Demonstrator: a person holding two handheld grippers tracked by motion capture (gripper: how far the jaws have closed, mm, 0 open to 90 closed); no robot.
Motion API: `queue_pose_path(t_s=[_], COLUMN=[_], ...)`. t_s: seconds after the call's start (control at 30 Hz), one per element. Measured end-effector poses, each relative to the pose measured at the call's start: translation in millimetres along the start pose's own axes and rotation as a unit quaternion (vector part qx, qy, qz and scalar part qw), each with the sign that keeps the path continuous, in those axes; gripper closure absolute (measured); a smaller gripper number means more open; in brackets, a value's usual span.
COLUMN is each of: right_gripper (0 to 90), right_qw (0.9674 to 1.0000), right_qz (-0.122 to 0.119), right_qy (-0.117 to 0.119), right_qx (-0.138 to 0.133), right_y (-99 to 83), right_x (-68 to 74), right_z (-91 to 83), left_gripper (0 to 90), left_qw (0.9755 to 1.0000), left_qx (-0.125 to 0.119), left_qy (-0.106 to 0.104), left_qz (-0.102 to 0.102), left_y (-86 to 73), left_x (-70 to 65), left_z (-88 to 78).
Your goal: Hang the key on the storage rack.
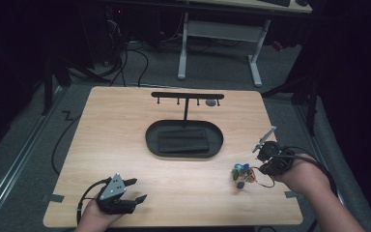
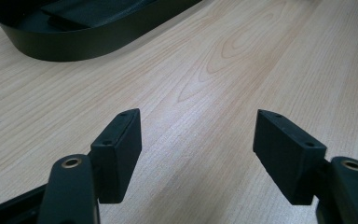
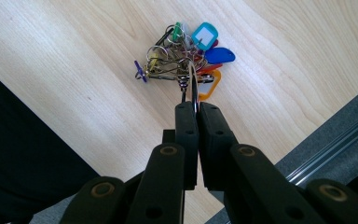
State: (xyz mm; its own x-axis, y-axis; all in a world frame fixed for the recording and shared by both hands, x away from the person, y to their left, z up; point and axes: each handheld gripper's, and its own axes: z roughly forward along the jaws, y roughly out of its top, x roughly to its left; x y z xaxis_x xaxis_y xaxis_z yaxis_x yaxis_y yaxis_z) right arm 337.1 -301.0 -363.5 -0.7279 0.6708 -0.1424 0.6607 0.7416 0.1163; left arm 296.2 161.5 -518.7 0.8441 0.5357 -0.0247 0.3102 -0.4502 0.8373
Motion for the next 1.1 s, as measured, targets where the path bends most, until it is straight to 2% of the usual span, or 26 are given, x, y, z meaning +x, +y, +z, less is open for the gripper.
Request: queue_pose_path(t_s=[0.23,0.7,0.77,1.1], right_gripper=[87.8,87.8,87.9,87.9], right_qw=[0.9999,0.9996,0.9996,0.9992], right_qz=[-0.002,-0.004,-0.009,0.002], right_qy=[0.012,0.004,0.002,0.013], right_qx=[-0.006,-0.028,-0.026,-0.037], right_y=[8.3,34.9,39.3,54.7], right_x=[0.4,-2.0,-2.9,-13.5], right_z=[-11.2,-42.4,-45.2,-47.5], left_gripper=[33.1,33.1,33.1,33.1], left_qw=[1.0,1.0,1.0,1.0], left_qx=[0.0,-0.003,-0.003,-0.001], left_qy=[-0.001,0.0,0.0,-0.002], left_qz=[0.0,0.0,0.0,0.0], left_y=[0.2,0.1,0.0,-0.4], left_x=[0.0,-0.3,-0.2,0.8], left_z=[0.1,-0.7,-0.8,-2.0])
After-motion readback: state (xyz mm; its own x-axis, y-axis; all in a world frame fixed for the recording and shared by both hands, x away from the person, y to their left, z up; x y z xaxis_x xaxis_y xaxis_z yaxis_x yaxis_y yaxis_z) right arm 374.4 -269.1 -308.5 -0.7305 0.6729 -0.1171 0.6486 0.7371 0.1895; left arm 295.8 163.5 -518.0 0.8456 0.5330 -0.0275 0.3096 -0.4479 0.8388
